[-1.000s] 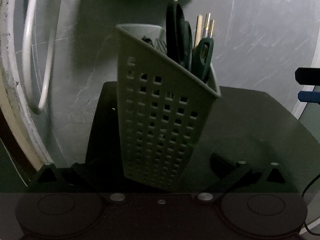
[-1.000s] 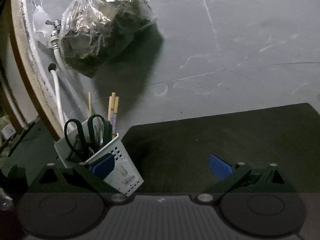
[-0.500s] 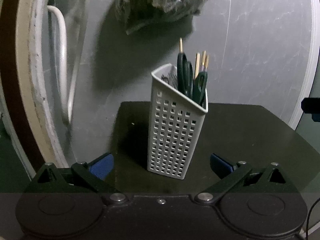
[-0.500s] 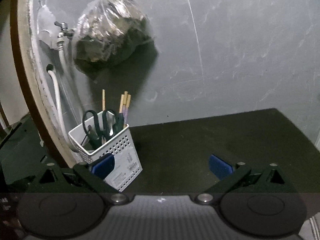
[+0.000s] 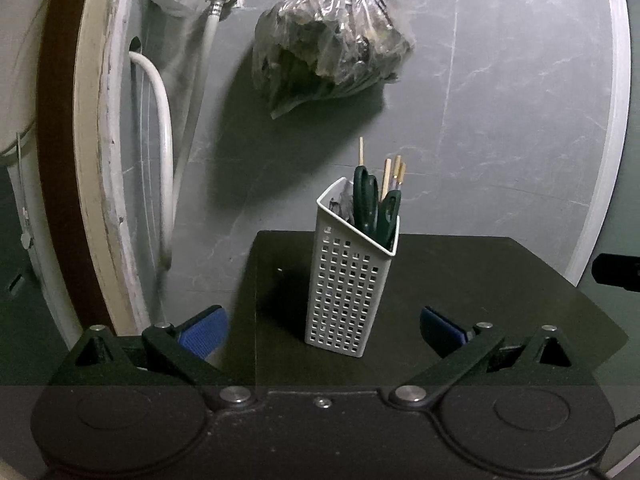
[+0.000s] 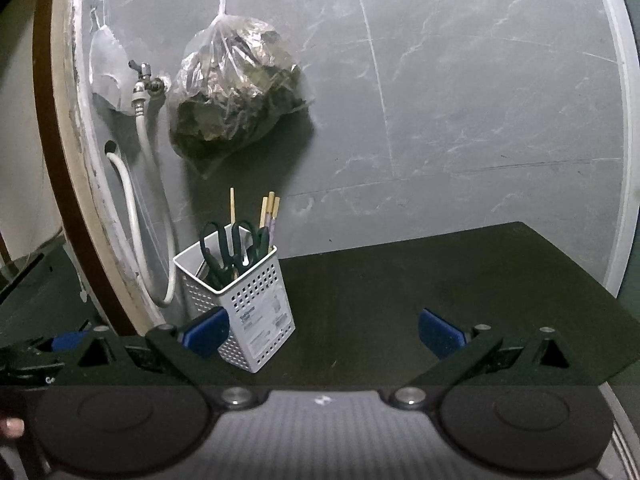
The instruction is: Organize utensils
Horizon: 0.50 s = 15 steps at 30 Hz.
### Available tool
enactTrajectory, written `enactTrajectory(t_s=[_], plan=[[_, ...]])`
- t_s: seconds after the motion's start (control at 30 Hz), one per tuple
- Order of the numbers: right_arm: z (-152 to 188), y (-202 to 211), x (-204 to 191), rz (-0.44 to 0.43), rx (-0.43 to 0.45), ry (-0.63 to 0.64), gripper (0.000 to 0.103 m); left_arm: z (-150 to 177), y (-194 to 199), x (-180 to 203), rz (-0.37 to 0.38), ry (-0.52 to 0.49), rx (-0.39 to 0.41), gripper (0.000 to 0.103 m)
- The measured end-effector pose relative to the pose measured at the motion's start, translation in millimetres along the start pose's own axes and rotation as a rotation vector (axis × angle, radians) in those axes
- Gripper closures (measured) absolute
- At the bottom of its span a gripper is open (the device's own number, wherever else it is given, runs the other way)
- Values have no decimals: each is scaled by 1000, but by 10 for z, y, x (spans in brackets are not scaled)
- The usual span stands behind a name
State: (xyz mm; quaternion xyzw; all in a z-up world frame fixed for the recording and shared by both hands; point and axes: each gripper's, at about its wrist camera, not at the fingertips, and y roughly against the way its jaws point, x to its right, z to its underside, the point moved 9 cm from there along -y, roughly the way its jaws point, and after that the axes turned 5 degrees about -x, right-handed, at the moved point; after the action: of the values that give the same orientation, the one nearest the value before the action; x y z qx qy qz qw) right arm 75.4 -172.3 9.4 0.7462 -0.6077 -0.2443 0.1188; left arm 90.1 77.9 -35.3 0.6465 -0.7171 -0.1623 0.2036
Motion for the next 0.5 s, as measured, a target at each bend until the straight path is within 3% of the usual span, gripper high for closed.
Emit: enactTrajectory(t_s=[0.5], plan=[[70, 21, 168, 23, -34, -1, 0, 3, 84, -7, -42, 26, -32, 1]])
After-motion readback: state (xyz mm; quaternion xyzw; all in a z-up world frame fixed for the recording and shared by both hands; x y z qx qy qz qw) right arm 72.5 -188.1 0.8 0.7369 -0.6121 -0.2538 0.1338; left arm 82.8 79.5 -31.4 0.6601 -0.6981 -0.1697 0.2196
